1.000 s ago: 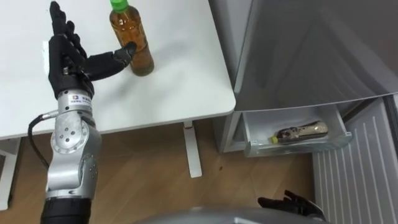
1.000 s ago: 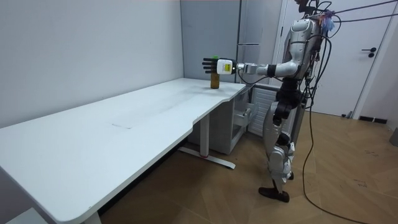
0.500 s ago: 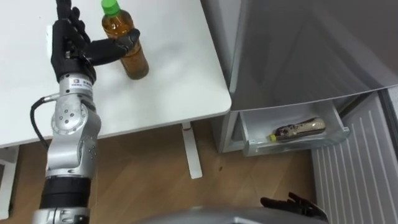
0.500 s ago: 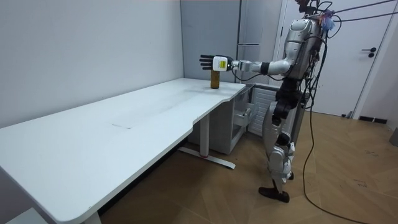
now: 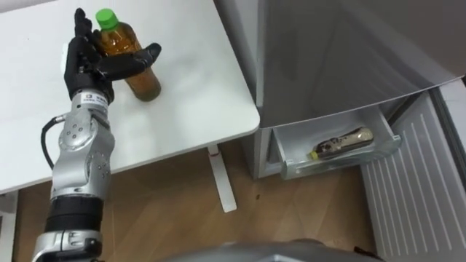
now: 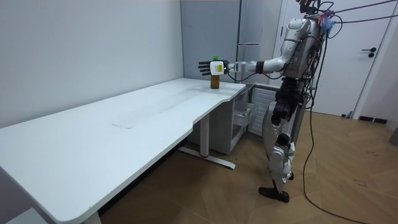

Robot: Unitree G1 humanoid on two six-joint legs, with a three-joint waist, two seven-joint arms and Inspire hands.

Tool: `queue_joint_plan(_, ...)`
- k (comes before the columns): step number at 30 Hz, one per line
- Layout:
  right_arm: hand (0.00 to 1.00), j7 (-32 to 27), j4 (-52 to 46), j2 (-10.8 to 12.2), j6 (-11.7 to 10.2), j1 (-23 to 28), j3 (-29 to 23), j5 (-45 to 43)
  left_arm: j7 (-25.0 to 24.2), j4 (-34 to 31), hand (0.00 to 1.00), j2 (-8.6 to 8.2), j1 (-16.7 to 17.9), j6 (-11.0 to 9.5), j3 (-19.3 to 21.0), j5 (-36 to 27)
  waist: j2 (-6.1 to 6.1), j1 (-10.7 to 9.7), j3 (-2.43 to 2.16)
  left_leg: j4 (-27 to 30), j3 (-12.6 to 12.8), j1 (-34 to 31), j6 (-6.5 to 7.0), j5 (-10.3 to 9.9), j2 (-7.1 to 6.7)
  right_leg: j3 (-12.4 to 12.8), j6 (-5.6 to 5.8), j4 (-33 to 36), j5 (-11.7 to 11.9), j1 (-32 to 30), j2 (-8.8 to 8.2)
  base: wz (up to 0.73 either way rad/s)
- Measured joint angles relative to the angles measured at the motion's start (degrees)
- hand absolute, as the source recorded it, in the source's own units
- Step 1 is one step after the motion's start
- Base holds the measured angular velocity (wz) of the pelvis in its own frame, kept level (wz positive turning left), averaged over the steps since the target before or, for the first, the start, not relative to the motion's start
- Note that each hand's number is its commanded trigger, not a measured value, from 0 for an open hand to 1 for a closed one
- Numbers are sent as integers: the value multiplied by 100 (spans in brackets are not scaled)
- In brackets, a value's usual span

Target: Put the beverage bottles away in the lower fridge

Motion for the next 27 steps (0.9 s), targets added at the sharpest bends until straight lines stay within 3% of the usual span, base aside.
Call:
queue_joint_plan(10,0,-12,19,-3,400,111,38,-880,-20,455,0,217,-178,66,63,-140,-9,-97,15,-73,117,94,-16,4,59,155,-25,25,15,-8,72,-7)
queue_joint_plan(11,0,-12,19,-6,417,116,38,-947,-20,456,9,226,-178,68,81,-153,-7,-97,15,-75,138,95,-22,7,65,172,-33,25,20,-13,78,-17)
queue_joint_plan(12,0,-16,29,-9,426,124,38,-1054,-23,459,80,252,-181,68,101,-175,6,-96,28,-78,169,93,-26,11,71,204,-40,28,24,-31,86,-15)
queue_joint_plan(13,0,-13,43,-10,429,144,37,-1113,-29,464,100,269,-181,69,106,-178,18,-99,29,-83,191,90,-27,11,72,218,-41,45,24,-89,86,-13)
queue_joint_plan(20,0,3,53,20,626,163,76,-1361,-68,463,100,356,-183,107,195,-232,-46,-106,27,-103,203,84,-26,11,71,225,-36,104,21,-106,85,-2)
queue_joint_plan(27,0,5,46,26,687,161,80,-1480,-145,463,100,391,-183,162,210,-227,-83,-103,31,-102,203,79,-26,11,71,224,-36,99,20,-112,86,0)
